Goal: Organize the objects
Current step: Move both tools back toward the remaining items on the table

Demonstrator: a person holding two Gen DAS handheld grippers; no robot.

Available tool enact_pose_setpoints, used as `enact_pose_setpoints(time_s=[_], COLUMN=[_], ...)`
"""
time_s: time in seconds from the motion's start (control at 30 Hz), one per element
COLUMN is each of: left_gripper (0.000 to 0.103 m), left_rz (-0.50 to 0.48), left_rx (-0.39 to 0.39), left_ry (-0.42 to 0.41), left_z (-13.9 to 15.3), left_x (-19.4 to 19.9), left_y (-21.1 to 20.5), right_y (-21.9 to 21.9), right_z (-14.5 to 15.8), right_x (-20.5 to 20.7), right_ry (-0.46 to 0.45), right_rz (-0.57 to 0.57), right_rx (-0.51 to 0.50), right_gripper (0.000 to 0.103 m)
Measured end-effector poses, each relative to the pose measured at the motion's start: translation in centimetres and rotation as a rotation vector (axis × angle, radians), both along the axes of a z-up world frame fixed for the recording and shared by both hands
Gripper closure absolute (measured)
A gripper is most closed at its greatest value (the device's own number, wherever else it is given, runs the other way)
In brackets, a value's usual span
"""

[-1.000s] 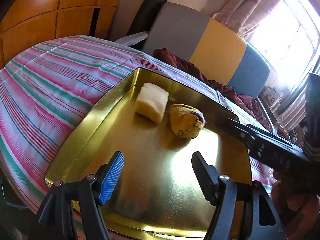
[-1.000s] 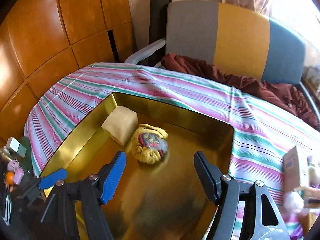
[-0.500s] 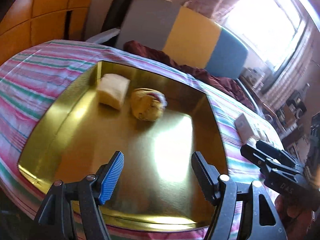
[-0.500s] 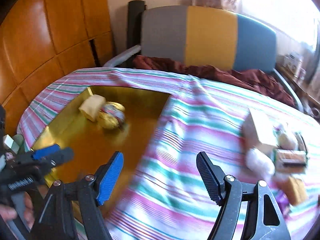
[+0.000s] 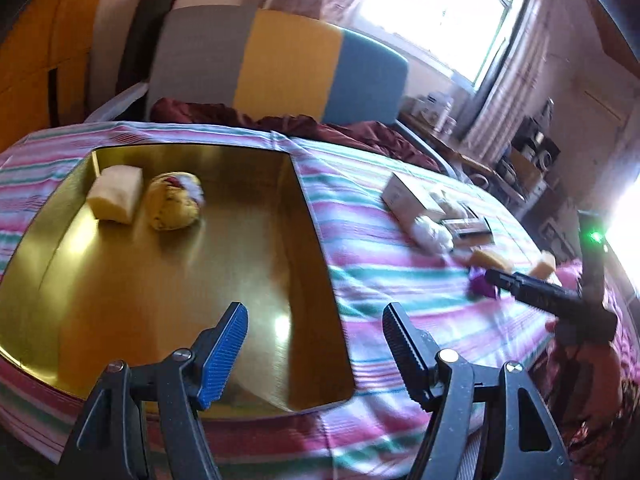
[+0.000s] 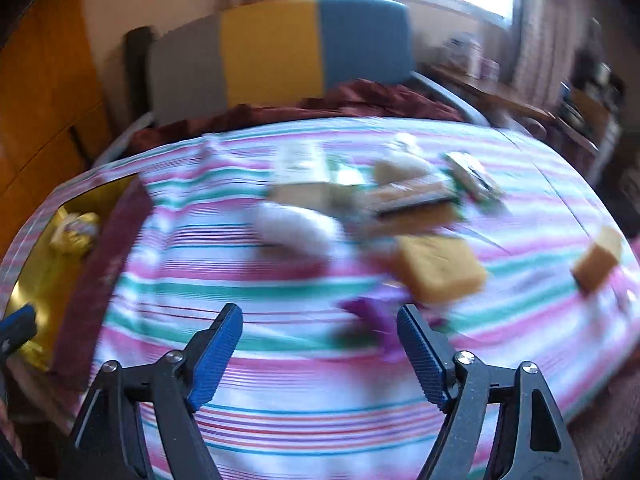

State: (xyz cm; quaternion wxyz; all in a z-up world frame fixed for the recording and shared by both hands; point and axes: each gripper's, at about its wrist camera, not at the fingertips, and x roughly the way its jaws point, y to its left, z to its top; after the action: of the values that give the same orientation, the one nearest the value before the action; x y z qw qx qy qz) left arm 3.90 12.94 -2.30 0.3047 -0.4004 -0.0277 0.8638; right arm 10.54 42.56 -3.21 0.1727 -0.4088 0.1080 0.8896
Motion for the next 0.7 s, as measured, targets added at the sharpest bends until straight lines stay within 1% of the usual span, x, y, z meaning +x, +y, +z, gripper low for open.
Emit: enact_pose_setpoints(time_s=[0.13,0.2,0.27,0.37,0.43,0.53,0.6,0.67,0.7], left_gripper=[0.032,0.032,0.032,0.032,0.032,0.032,0.032,0.032,0.032], left_rz=[-0.041,-0.058,-0.068,-0.078,-0.083,-0.092,-0.090,-0.095,-0.099], left_rx=[-0.003,-0.013,-0.020,-0.031,-0.035,-0.037,-0.036,-0.034,-0.034], left_ry=[-0.006,-0.008,0.000,0.006,0.006,0.004,0.002,-0.004,-0.005], left_z=[-0.1,-0.1,0.0,0.2,0.3,0.3,0.3,0.2,0.2], left_x=[1.1,1.5,1.9,2.3,2.5,2.8,3.0,3.2,3.3], left_y=[1.2,1.8,2.2,2.7,3.0,3.5,3.7,4.0,4.2], right_y=[3.3,4.4,4.5,2.9,1.5,0.7,1.6,3.2,4.1], right_z=[-1.2,-2.1,-2.6,-2.6,-2.2,-1.0,0.1,1.2,1.5], right_x=[0.7,0.3,-0.1,-0.6,-0.7,0.0,0.9,1.8,2.2], right_ry=[-0.017,-0.034,-0.034,0.006,0.045,0.109,0.174,0.230,0.238], right_rz=[-0.091,-0.104,-0.092,0.006,0.092,0.138,0.106,0.019,-0.040], right_rx=[-0.013,-0.030,-0.055,-0.103,-0.163,-0.204,-0.206,-0.173,-0.139], right_gripper=[0.021,0.021,0.021,0.021,0.021,0.021,0.021,0.019,0.017])
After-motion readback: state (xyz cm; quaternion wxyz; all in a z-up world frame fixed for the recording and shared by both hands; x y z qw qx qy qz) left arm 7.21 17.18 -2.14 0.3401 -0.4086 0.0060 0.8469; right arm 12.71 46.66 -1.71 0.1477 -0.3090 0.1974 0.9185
